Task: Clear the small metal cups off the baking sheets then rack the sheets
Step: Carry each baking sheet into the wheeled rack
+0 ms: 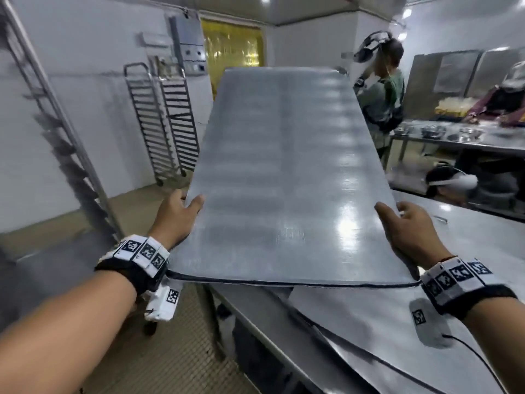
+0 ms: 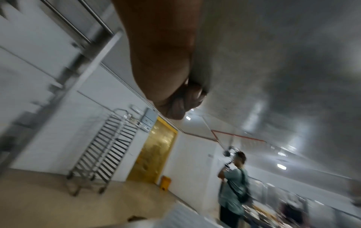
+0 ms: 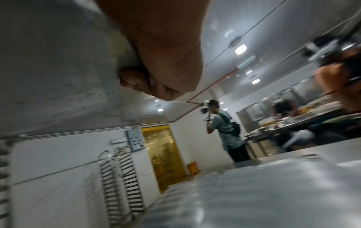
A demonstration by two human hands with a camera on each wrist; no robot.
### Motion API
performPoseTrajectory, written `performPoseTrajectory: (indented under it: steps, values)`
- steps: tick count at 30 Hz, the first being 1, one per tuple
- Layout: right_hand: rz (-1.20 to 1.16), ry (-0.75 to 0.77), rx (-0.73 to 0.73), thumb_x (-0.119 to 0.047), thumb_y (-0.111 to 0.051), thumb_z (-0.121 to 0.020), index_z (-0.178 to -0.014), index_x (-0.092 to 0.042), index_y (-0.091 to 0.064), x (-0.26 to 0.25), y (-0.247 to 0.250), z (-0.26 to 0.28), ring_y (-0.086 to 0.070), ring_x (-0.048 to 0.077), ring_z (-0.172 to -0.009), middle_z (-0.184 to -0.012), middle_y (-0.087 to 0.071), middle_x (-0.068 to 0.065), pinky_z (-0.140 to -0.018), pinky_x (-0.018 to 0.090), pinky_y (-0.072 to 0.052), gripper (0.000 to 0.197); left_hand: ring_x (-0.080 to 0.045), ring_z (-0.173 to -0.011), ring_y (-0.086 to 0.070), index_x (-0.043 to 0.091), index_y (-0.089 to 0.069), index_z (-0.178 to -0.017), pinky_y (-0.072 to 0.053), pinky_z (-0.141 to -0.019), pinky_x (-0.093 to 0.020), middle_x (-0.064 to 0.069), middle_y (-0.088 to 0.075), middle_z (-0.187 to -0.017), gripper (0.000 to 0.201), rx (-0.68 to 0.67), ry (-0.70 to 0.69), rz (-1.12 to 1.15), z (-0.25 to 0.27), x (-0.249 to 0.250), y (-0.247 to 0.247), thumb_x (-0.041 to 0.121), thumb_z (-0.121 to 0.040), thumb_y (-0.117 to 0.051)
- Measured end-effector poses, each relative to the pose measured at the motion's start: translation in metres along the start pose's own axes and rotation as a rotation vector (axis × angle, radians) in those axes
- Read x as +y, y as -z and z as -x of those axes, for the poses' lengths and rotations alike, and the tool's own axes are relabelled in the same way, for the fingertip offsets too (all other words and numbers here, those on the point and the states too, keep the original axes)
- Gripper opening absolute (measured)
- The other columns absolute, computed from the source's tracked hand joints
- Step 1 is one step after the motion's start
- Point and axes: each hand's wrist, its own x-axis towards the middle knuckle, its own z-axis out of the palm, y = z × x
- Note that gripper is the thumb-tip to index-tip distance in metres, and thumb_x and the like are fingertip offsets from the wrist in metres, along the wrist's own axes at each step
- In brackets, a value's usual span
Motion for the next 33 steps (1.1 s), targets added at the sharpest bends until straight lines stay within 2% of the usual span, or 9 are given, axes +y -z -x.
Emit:
performPoseTrajectory:
  steps: [3,7,9,12,18,20,24,28,33]
  values:
    - [-0.024,0.083,-0.089,-0.073,-0.054,-0.084,-0.11,-0.01,-0.065,-0.021,-0.029,-0.029,-0.065,0.034,-0.096,-0.102,-0.07,0.012,-0.086,0.043,-0.052,0.068,-0.018,-0.069,-0.052,0.011,-0.06,-0.087,-0.036,-0.064,-0.034,0.002,-0.057,-0.073,0.038,0.124,0.043,-0.035,0.008,-0.013,0.039,0.048,-0.092,-0.065]
    - [-0.098,0.233,-0.227,-0.089,-0.046,-0.071,-0.107,-0.012,-0.067,-0.06,-0.068,-0.053,-0.068,0.03,-0.088,-0.094,-0.073,0.009,-0.082,0.044,-0.056,0.088,-0.014,-0.069,-0.056,0.012,-0.062,-0.091,-0.036,-0.066,-0.031,0.005,-0.062,-0.075,0.027,0.287,0.136,-0.076,0.046,-0.013,0.091,0.038,-0.095,-0.067]
    - [-0.126,0.282,-0.304,-0.084,-0.048,-0.075,-0.11,-0.01,-0.066,-0.08,-0.088,-0.054,-0.068,0.031,-0.087,-0.091,-0.072,0.009,-0.082,0.043,-0.055,0.083,-0.005,-0.063,-0.051,0.017,-0.058,-0.082,-0.036,-0.063,-0.029,0.012,-0.056,-0.069,0.023,0.355,0.161,-0.104,0.071,-0.013,0.113,0.033,-0.096,-0.066]
    - [-0.175,0.318,-0.427,-0.063,-0.058,-0.09,-0.113,-0.004,-0.064,-0.105,-0.119,-0.044,-0.066,0.032,-0.092,-0.094,-0.07,0.01,-0.079,0.036,-0.047,0.064,-0.018,-0.064,-0.053,0.015,-0.054,-0.075,-0.037,-0.058,-0.031,-0.001,-0.057,-0.069,0.037,0.426,0.244,-0.163,0.114,-0.02,0.146,0.045,-0.094,-0.066]
    - [-0.28,0.367,-0.657,-0.046,-0.065,-0.092,-0.07,-0.013,-0.062,-0.145,-0.174,0.006,-0.059,0.02,-0.056,-0.059,-0.063,0.003,-0.061,0.031,-0.041,0.04,-0.035,-0.07,-0.061,0.009,-0.06,-0.083,-0.053,-0.069,-0.044,-0.012,-0.064,-0.078,0.062,0.526,0.419,-0.239,0.201,-0.05,0.205,0.071,-0.078,-0.059]
    - [-0.288,0.374,-0.713,-0.05,-0.066,-0.09,-0.072,-0.01,-0.065,-0.15,-0.196,0.02,-0.06,0.022,-0.055,-0.06,-0.066,0.006,-0.058,0.033,-0.047,0.044,-0.036,-0.065,-0.058,0.007,-0.056,-0.077,-0.05,-0.063,-0.043,-0.01,-0.059,-0.072,0.058,0.534,0.464,-0.256,0.223,-0.058,0.217,0.064,-0.084,-0.063]
    - [-0.241,0.358,-0.8,-0.069,-0.067,-0.077,-0.075,-0.009,-0.066,-0.16,-0.237,0.042,-0.067,0.029,-0.065,-0.065,-0.07,0.01,-0.065,0.042,-0.054,0.06,-0.019,-0.055,-0.039,0.019,-0.038,-0.067,-0.03,-0.057,-0.032,-0.002,-0.036,-0.062,0.047,0.549,0.519,-0.283,0.258,-0.08,0.232,0.042,-0.094,-0.067]
    - [-0.19,0.357,-0.864,-0.06,-0.069,-0.083,-0.073,-0.002,-0.061,-0.177,-0.264,0.074,-0.06,0.024,-0.054,-0.059,-0.066,0.012,-0.055,0.034,-0.044,0.06,-0.018,-0.057,-0.036,0.019,-0.038,-0.072,-0.026,-0.056,-0.032,-0.005,-0.034,-0.066,0.045,0.544,0.614,-0.324,0.28,-0.12,0.252,0.044,-0.093,-0.067]
    - [-0.225,0.33,-0.941,-0.046,-0.073,-0.087,-0.063,-0.012,-0.06,-0.19,-0.309,0.098,-0.053,0.005,-0.04,-0.044,-0.059,-0.007,-0.051,0.029,-0.043,0.043,-0.016,-0.051,-0.033,0.022,-0.03,-0.066,-0.023,-0.053,-0.03,-0.002,-0.029,-0.06,0.053,0.515,0.632,-0.244,0.276,-0.162,0.269,0.043,-0.089,-0.074]
